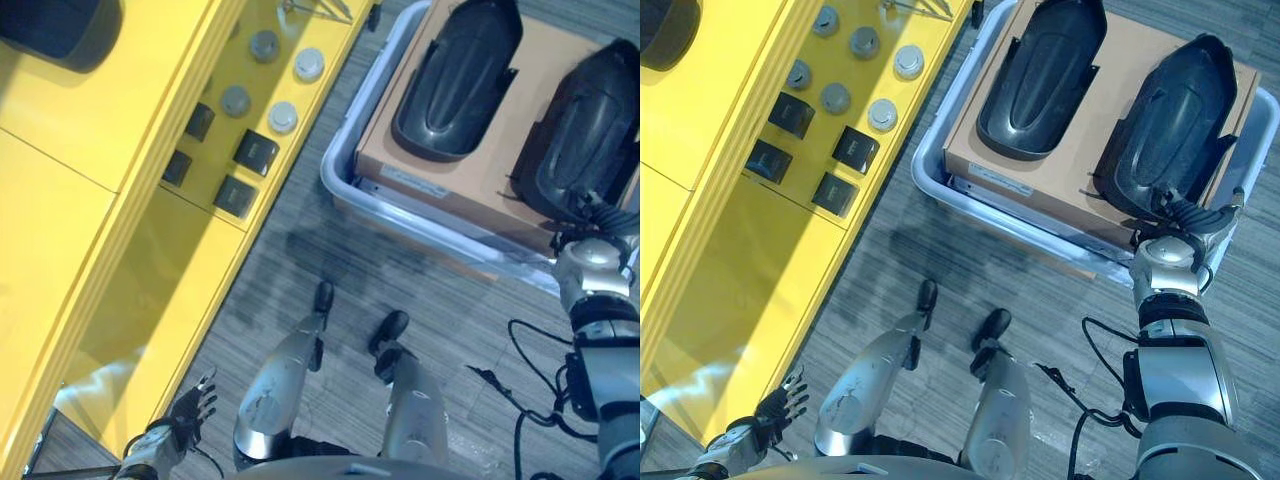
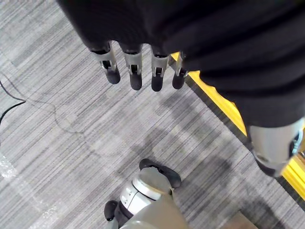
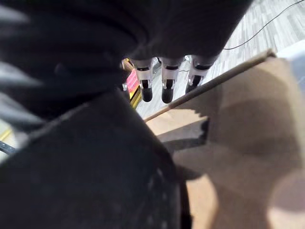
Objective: Move parts from the plastic box to the shelf.
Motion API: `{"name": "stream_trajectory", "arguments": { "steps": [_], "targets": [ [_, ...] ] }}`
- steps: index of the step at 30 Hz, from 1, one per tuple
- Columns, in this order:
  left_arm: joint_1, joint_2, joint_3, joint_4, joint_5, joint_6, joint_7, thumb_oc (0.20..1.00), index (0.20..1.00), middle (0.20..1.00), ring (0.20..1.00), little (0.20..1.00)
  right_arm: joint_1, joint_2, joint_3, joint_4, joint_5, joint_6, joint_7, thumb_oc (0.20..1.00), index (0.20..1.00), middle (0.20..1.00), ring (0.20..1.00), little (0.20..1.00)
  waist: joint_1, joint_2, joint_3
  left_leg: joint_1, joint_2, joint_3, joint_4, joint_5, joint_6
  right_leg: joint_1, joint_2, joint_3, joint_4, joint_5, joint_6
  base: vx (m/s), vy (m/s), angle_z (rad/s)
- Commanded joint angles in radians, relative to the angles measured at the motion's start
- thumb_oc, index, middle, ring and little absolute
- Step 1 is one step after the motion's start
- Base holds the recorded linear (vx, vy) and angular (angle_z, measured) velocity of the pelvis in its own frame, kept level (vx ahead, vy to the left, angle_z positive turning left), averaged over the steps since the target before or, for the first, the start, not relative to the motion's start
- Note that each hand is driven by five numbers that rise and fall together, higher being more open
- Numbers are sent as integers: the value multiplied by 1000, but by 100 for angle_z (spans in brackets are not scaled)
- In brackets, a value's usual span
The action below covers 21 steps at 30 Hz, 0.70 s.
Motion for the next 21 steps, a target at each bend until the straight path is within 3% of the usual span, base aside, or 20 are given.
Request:
{"name": "stream_trajectory", "arguments": {
  "steps": [1,5,6,7,8,21],
  "targets": [
    [29,42,-45,-14,-25,2,-10,1000,1000,1000,1000,1000,43,-55,27,-8,50,-8,30,1000,1000,1000,1000,1000,4,-13,-15,-77,59,0,105,-71,-74,56,-49,44,-115,44,118,0,0,0],
    [22,43,-48,-21,-31,6,-12,1000,1000,1000,1000,1000,49,-33,23,3,118,18,56,1000,1000,1000,1000,1000,3,-12,-8,-81,57,2,112,-73,-72,51,-47,49,-112,44,116,0,0,0],
    [21,42,-49,-22,-29,5,-10,1000,1000,1000,1000,1000,51,-23,18,13,140,16,64,912,912,912,912,912,4,-11,-7,-80,57,1,113,-75,-72,52,-47,49,-112,44,115,0,0,0],
    [20,41,-51,-25,-29,4,-10,1000,1000,1000,1000,1000,53,-18,12,19,152,13,72,379,379,379,379,379,4,-11,-5,-81,56,1,114,-75,-71,50,-47,49,-110,44,115,0,0,0],
    [19,42,-53,-27,-34,4,-10,1000,1000,1000,1000,1000,53,-15,10,24,163,8,80,200,200,200,200,200,4,-10,-4,-80,56,1,114,-75,-71,50,-47,50,-109,45,115,0,0,0],
    [16,43,-61,-40,-37,-6,-25,1000,1000,1000,1000,1000,42,13,-3,-2,191,-11,85,200,200,200,200,200,1,-12,-12,-64,53,9,118,-83,-67,58,-47,56,-103,43,117,0,0,0]
  ]
}}
